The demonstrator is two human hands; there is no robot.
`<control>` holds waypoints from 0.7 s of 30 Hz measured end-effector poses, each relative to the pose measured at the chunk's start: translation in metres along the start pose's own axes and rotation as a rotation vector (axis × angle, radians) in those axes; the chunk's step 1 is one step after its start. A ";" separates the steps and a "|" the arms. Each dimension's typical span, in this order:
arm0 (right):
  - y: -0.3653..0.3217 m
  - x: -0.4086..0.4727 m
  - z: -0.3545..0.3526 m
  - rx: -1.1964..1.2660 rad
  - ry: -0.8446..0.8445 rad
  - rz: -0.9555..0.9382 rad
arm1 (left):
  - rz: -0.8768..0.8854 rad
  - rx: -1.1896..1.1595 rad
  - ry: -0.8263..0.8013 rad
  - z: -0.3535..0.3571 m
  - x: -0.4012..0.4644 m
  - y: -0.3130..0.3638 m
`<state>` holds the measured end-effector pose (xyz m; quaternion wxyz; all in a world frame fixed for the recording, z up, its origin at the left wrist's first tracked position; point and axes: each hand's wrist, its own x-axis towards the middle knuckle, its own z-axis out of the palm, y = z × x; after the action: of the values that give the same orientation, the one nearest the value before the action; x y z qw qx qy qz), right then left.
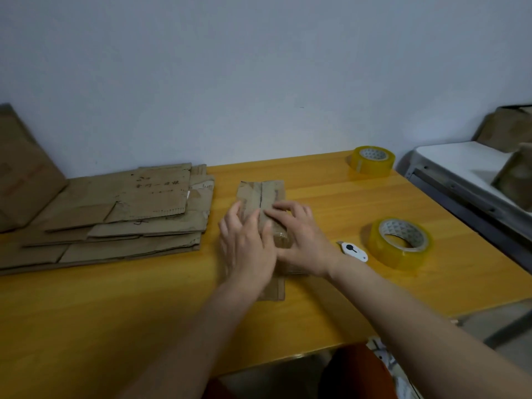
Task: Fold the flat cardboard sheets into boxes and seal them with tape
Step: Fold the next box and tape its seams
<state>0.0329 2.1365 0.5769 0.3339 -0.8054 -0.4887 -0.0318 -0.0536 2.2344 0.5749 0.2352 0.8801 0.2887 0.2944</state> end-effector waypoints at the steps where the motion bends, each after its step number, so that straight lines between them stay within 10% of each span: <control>1: -0.001 -0.002 0.000 0.028 -0.031 -0.005 | -0.013 0.132 -0.063 0.000 -0.001 0.001; 7: 0.001 -0.015 -0.011 0.498 -0.048 0.167 | 0.056 0.295 -0.181 -0.001 0.011 -0.003; 15: 0.019 0.012 -0.032 0.217 0.205 0.498 | 0.350 0.184 -0.502 -0.021 0.026 -0.026; 21: 0.013 -0.007 -0.037 0.125 0.328 0.541 | 0.060 0.296 -0.445 -0.019 0.031 -0.010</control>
<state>0.0498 2.1061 0.5959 0.4533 -0.8682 -0.1973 -0.0414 -0.0488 2.2661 0.5946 0.1527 0.9562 0.2435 0.0549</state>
